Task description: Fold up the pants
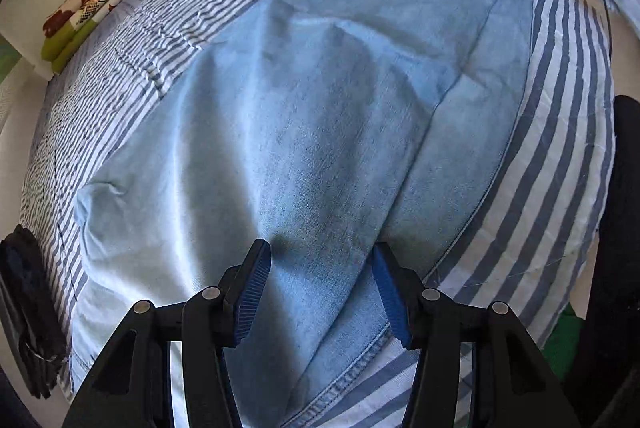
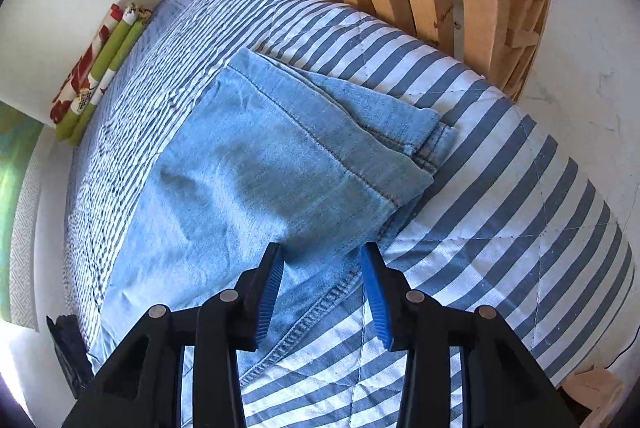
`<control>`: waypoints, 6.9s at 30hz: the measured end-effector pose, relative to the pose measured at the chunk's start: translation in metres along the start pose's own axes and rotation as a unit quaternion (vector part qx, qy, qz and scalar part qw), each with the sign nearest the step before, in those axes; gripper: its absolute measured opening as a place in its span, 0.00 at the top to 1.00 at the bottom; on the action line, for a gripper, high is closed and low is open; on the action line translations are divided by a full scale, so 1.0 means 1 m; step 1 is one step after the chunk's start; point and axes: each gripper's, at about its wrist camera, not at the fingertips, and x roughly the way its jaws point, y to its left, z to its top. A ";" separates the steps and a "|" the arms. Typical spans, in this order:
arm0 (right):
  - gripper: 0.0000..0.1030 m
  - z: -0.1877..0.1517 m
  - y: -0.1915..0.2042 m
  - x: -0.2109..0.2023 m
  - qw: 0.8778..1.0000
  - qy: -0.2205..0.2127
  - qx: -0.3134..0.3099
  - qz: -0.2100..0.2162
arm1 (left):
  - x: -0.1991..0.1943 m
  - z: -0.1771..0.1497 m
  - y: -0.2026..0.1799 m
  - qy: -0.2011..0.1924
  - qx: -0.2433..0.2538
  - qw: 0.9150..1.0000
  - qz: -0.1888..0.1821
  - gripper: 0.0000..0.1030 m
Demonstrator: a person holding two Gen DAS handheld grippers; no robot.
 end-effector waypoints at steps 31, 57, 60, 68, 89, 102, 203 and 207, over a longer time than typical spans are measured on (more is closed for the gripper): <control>0.86 0.024 0.022 -0.050 0.972 -0.120 -0.120 -0.163 | -0.047 -0.007 0.013 -0.037 -0.041 0.994 -0.098 0.70; 0.84 -0.052 0.178 -0.013 0.936 -0.079 -0.324 -0.111 | -0.109 -0.245 0.253 -0.077 -0.429 0.899 0.029 0.30; 0.81 -0.102 0.235 -0.016 0.922 -0.063 -0.380 -0.050 | -0.102 -0.298 0.288 -0.069 -0.494 0.866 0.032 0.28; 0.77 -0.257 0.359 0.009 0.868 0.025 -0.491 0.073 | -0.053 -0.337 0.329 -0.085 -0.560 0.822 -0.061 0.24; 0.73 -0.597 0.480 0.052 0.632 0.100 -0.750 0.171 | -0.079 -0.404 0.246 -0.084 -0.549 0.824 -0.108 0.26; 0.95 -0.604 0.495 0.070 0.622 0.152 -0.745 0.188 | -0.106 -0.422 0.219 -0.109 -0.530 0.835 -0.097 0.28; 0.75 -0.331 0.296 -0.007 0.873 -0.007 -0.460 0.161 | -0.130 -0.200 0.205 -0.120 -0.356 0.921 -0.102 0.63; 0.74 -0.246 0.239 0.022 0.916 0.023 -0.389 0.101 | -0.088 -0.124 0.148 -0.093 -0.299 0.936 -0.162 0.63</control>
